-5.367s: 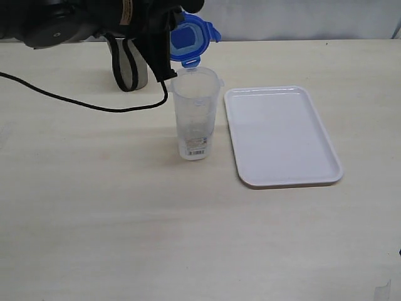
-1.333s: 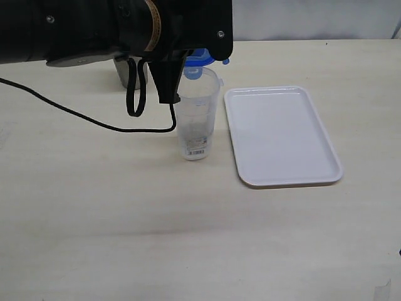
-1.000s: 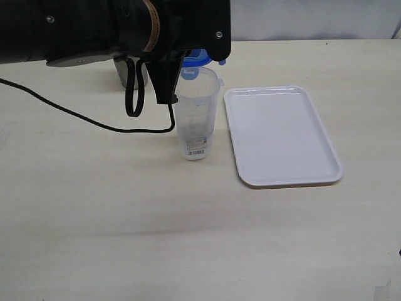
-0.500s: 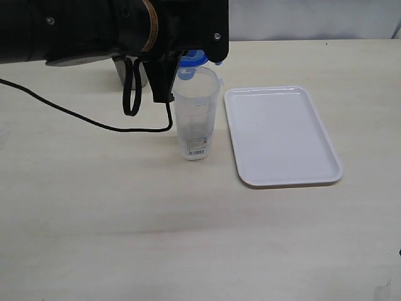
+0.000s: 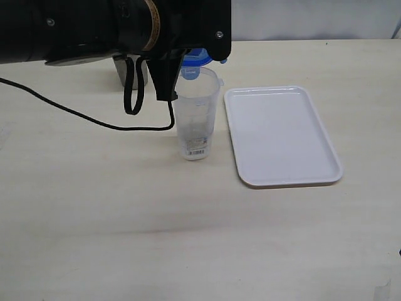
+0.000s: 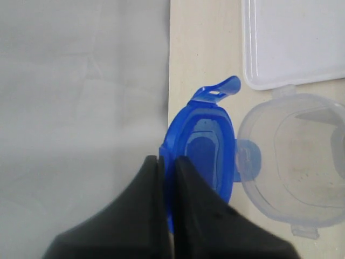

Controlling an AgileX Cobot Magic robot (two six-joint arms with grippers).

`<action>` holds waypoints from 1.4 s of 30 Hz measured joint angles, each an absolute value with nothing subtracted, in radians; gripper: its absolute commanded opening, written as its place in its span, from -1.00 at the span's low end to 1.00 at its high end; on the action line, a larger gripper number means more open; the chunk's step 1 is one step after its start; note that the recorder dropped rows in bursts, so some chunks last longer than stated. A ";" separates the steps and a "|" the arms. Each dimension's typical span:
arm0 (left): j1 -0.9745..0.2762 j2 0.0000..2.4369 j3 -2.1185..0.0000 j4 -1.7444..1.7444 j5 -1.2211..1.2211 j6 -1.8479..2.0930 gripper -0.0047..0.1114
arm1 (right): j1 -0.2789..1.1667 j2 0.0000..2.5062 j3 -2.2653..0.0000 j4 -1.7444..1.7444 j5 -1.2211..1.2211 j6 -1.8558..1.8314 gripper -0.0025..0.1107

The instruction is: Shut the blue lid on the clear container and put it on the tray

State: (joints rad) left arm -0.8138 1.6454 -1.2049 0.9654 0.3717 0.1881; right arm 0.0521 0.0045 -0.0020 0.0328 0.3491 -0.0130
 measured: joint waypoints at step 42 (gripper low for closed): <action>-0.838 1.625 -1.205 0.940 0.413 0.158 -0.92 | 0.052 0.005 -0.002 0.033 0.349 -0.013 -0.88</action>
State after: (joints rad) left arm -0.8382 1.6253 -1.2049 0.9397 0.4133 0.1580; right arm 0.0521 0.0045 -0.0020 0.0328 0.3491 -0.0130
